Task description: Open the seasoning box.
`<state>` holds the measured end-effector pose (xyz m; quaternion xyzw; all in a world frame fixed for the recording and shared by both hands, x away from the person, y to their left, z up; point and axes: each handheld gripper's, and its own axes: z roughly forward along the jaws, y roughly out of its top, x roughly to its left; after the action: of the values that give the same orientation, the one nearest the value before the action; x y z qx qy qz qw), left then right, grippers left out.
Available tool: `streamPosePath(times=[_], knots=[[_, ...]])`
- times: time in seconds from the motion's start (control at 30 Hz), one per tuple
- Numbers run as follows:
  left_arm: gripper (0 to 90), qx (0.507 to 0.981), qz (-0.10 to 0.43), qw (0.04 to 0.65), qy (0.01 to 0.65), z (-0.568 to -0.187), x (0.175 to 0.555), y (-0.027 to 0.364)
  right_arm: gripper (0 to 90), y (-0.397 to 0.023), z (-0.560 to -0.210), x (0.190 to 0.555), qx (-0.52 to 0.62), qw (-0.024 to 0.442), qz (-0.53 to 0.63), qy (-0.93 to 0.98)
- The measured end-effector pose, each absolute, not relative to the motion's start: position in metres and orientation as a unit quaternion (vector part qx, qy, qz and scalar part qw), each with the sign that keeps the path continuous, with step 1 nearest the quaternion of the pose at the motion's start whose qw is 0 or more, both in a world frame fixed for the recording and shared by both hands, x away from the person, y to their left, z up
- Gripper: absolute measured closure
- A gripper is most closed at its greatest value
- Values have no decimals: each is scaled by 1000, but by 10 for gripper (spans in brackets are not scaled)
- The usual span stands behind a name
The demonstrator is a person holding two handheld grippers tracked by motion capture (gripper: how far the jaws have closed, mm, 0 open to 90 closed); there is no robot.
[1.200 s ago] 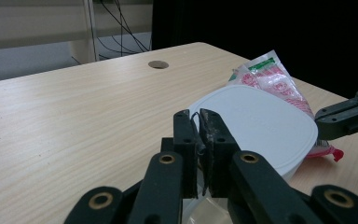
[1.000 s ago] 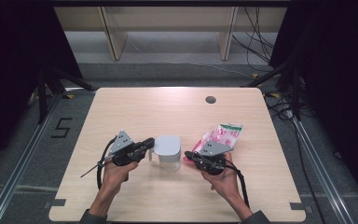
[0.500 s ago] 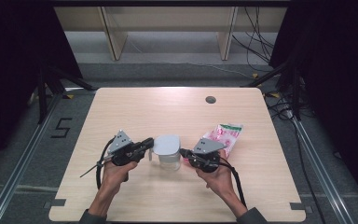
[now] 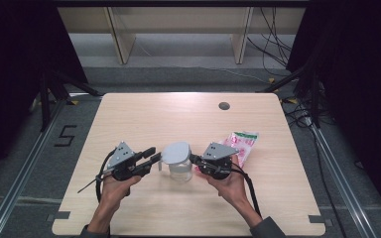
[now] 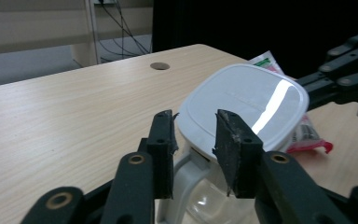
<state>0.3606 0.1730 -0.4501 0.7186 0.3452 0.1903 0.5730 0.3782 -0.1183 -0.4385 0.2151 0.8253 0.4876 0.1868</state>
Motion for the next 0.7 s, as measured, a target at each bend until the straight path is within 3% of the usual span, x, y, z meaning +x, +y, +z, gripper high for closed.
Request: streamPosePath(times=[0.17,0.7], knots=[[555,726,187,563,348,-457,356,179,900,-112,-433,378,212,188,493,822],[448,740,198,540,349,-471,348,185,900,-91,-422,380,209,186,501,819]])
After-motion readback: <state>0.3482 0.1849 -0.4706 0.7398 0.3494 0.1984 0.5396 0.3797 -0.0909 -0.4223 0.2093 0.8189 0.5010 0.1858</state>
